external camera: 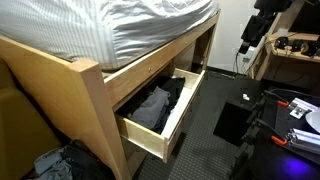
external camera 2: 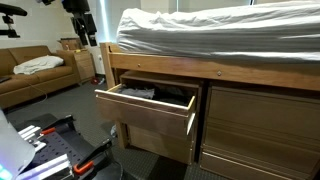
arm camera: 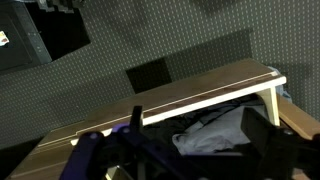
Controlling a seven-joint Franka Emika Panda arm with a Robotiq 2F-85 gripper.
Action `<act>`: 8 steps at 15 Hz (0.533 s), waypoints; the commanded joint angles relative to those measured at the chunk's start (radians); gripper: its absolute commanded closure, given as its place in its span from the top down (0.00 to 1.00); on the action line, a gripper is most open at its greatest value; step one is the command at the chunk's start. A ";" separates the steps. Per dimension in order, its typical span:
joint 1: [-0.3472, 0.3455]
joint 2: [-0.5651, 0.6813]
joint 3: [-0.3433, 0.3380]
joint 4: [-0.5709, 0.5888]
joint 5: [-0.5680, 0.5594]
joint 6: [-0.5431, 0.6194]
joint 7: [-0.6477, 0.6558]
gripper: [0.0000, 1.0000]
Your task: Close the top bedroom drawer
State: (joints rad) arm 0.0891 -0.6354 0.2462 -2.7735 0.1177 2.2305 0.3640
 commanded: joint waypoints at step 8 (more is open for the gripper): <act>0.003 0.028 -0.013 0.007 -0.004 -0.010 0.000 1.00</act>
State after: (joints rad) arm 0.0891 -0.6354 0.2461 -2.7735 0.1171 2.2305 0.3640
